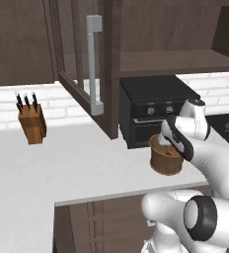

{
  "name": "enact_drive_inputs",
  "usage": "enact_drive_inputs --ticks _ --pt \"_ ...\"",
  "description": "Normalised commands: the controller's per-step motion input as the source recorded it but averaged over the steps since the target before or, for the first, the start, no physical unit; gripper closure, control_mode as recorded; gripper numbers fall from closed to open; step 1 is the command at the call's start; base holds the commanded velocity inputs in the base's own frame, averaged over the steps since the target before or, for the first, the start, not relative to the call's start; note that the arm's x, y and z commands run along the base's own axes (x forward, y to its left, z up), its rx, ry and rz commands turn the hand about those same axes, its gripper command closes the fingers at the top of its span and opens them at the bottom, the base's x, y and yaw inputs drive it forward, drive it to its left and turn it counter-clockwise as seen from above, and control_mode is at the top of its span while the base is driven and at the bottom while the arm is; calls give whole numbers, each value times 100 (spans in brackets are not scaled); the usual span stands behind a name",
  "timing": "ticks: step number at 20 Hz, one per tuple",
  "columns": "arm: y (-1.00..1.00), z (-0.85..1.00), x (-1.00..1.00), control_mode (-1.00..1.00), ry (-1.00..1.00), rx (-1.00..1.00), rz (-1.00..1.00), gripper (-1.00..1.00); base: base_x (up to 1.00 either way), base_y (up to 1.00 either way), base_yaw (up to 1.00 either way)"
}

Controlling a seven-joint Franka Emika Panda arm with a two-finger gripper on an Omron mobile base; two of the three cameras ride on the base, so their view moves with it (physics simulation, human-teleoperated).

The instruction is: Open the cabinet, pick up the bread from the cabinet and place it in the basket. Then move the basket to the dining counter.

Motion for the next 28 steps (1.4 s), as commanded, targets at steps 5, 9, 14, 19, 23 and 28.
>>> enact_drive_inputs --ticks 5,9,14,19,23,28 --pt "-5 29 -59 -100 0 1 -50 -100 0 0 0" --pt "-4 13 -56 -100 4 8 -53 -100 0 0 0" --pt "-3 8 -27 -100 6 25 -39 -100 0 0 0" --pt "0 13 0 -100 -1 15 -10 -100 0 0 0" --pt "0 0 1 -100 -3 0 0 -100 0 0 0" --pt "0 0 29 -100 0 0 0 -100 0 0 0"
